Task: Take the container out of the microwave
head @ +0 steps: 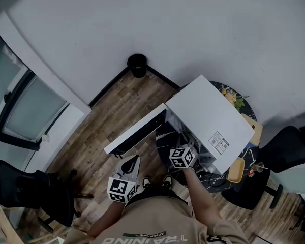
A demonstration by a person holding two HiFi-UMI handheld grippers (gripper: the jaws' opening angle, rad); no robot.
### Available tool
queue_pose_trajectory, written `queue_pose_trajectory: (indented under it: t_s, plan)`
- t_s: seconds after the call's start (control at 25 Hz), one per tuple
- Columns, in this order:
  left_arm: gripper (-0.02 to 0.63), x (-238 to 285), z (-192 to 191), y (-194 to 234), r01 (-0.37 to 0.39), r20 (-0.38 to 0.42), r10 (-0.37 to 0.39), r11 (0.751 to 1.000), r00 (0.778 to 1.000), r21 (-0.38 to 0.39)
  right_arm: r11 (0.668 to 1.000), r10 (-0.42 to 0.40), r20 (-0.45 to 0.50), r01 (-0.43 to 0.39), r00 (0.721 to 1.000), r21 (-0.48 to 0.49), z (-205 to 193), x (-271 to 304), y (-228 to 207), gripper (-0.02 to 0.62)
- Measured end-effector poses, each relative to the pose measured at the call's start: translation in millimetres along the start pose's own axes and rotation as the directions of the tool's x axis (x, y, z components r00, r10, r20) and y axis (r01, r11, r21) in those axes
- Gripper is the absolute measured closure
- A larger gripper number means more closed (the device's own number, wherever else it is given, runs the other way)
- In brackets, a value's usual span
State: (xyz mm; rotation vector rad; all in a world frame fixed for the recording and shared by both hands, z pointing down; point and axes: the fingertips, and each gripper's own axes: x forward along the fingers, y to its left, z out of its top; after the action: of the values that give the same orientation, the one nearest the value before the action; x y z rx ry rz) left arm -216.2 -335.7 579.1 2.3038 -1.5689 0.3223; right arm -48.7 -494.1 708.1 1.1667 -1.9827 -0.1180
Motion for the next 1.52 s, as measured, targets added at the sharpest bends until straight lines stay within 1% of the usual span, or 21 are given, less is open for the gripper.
queue_pose_trajectory:
  t_s: [0.16,0.28,0.56,0.76,0.96,1.12,1.36,1.52]
  plan:
    - [0.6,0.5,-10.5,12.9,0.002,-0.034,-0.003,1.0,0.999,-0.029,0.999,-0.034,-0.036,0.035,0.999,0.021,-1.7,20.2,-8.7,0.586]
    - [0.6,4.1,-12.0,19.9,0.008,-0.051,-0.009,0.999,0.999,-0.036,0.999,-0.039,-0.067,0.041,0.997,0.029,-6.7,33.3,-11.6,0.586]
    - [0.6,10.3,-15.4,30.3,0.006,-0.074,-0.008,0.999,0.997,-0.036,1.0,-0.01,-0.13,0.013,0.992,0.024,-19.7,53.3,-10.9,0.585]
    - [0.6,8.2,-20.3,33.7,-0.009,-0.079,0.005,0.999,0.997,-0.046,1.0,0.005,-0.154,-0.007,0.988,-0.012,-25.6,62.3,-7.3,0.586]
    - [0.6,3.1,-20.1,32.5,-0.015,-0.073,0.012,0.999,0.997,-0.046,0.998,0.035,-0.137,-0.041,0.99,-0.039,-23.5,54.2,-0.4,0.586]
    - [0.6,2.2,-16.1,24.9,-0.007,-0.055,0.005,0.999,0.998,-0.041,0.998,0.049,-0.104,-0.053,0.993,-0.037,-16.2,37.3,3.0,0.586]
    - [0.6,-0.9,-8.3,10.3,0.027,-0.025,-0.027,0.999,0.999,-0.021,0.996,0.073,-0.05,-0.075,0.996,-0.048,-5.0,-4.5,16.2,0.586]
    - [0.6,-7.0,-4.0,-1.1,0.062,0.0,-0.062,0.998,0.998,-0.003,0.995,0.09,-0.029,-0.091,0.995,-0.038,-5.8,-37.6,29.6,0.586]
